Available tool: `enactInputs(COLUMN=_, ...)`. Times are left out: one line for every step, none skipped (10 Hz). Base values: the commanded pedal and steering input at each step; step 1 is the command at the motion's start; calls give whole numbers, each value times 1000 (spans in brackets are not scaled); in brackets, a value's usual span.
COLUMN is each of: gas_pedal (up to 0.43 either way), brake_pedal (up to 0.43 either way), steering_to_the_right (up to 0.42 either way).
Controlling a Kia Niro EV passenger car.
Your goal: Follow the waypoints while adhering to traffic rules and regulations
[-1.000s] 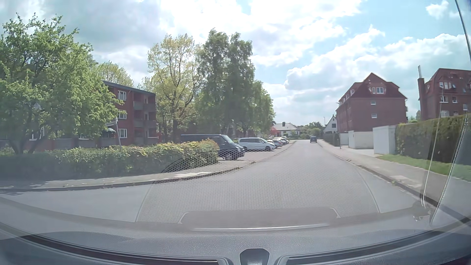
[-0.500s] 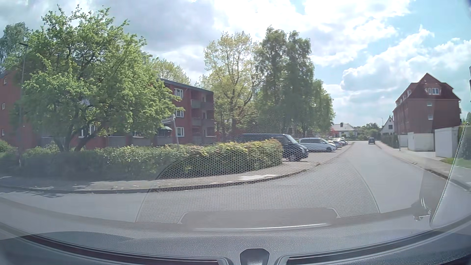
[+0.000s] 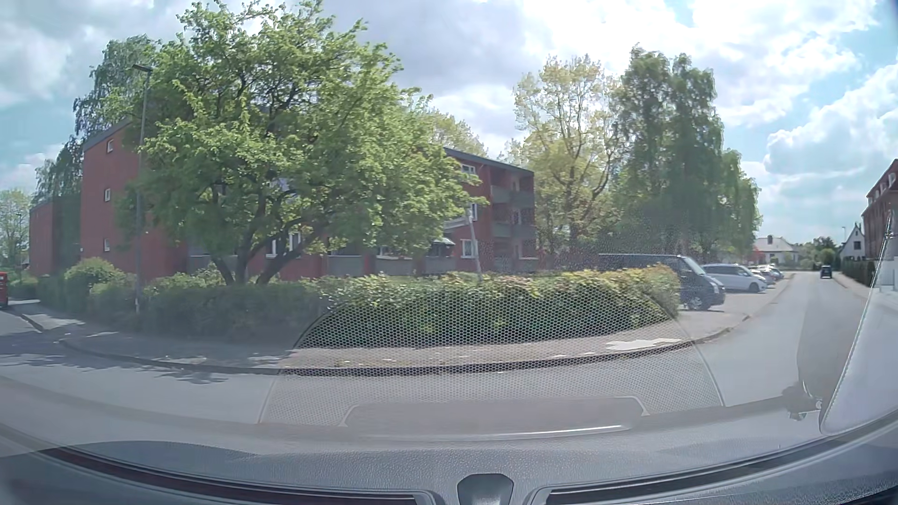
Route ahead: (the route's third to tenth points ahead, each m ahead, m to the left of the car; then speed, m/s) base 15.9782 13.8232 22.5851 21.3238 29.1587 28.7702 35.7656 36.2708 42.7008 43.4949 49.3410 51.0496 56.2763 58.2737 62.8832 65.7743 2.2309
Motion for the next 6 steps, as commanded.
enactInputs(gas_pedal=0, brake_pedal=0, steering_to_the_right=-775)
enactInputs(gas_pedal=8, brake_pedal=0, steering_to_the_right=-771)
enactInputs(gas_pedal=20, brake_pedal=0, steering_to_the_right=-765)
enactInputs(gas_pedal=20, brake_pedal=0, steering_to_the_right=-756)
enactInputs(gas_pedal=39, brake_pedal=0, steering_to_the_right=-745)
enactInputs(gas_pedal=47, brake_pedal=0, steering_to_the_right=-733)
